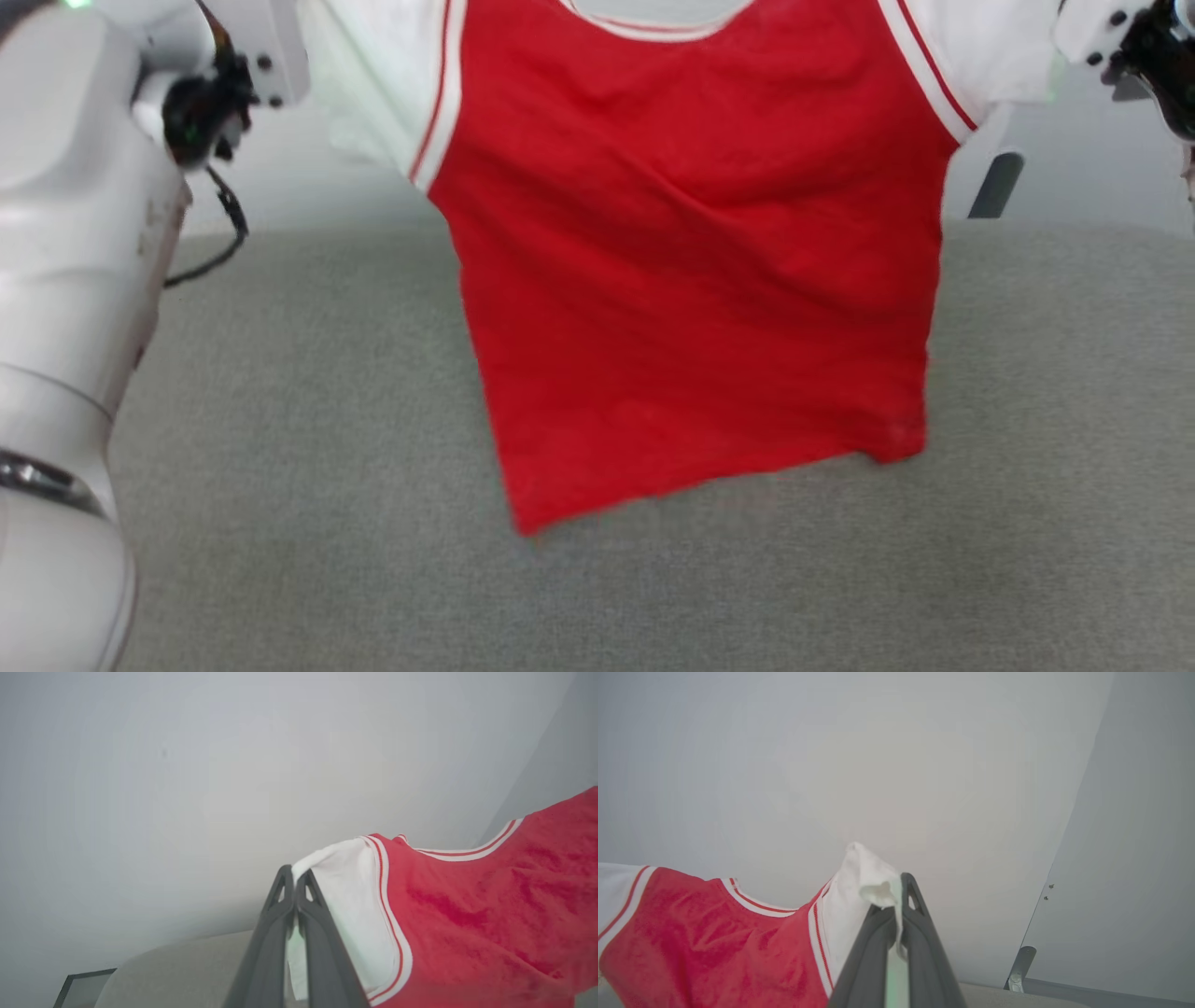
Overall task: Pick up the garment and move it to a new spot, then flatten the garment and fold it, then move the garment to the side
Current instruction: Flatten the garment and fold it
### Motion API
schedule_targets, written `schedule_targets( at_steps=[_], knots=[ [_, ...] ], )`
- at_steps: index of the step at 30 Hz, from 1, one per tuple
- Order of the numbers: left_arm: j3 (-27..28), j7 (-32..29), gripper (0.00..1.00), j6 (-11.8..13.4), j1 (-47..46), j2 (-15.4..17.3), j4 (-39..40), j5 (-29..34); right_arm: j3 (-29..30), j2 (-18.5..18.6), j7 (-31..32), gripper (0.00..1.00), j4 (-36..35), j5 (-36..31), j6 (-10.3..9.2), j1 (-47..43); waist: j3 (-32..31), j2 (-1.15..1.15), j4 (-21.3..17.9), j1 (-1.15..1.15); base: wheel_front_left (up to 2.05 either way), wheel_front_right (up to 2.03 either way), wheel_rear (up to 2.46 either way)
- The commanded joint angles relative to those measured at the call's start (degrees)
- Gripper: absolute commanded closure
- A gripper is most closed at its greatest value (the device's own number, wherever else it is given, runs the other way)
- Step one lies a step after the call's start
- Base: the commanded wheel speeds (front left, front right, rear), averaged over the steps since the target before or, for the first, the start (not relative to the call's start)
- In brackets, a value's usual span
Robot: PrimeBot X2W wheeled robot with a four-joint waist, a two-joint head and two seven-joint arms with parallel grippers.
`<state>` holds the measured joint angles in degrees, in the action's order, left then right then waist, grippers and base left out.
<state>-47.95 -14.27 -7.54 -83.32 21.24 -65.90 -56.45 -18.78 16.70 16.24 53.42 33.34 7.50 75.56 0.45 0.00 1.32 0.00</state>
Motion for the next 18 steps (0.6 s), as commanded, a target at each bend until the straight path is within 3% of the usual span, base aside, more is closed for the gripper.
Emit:
schedule_targets(
  at_steps=[1, 11, 18],
  knots=[
    [0.1, 0.6, 1.00, 0.2, -1.0, -0.1, -0.4, 0.3, -0.3, -0.3, -0.6, 1.00, 0.3, 0.4, -0.02, 1.0, -1.9, 0.00, -1.6, 0.00, 0.00, 0.00, 0.00],
    [0.8, 7.6, 1.00, 1.1, -8.9, -1.4, -3.6, 1.4, -4.2, -2.0, -6.1, 1.00, 4.7, 1.5, -0.02, 8.0, -3.8, 0.00, -2.7, 0.00, 0.00, 0.00, 0.00],
    [1.1, 9.2, 1.00, 0.9, -11.8, -2.1, -4.9, 1.2, -6.7, -2.4, -8.2, 1.00, 6.7, 3.5, -0.02, 10.6, -2.7, 0.00, -3.0, 0.00, 0.00, 0.00, 0.00]
  ],
)
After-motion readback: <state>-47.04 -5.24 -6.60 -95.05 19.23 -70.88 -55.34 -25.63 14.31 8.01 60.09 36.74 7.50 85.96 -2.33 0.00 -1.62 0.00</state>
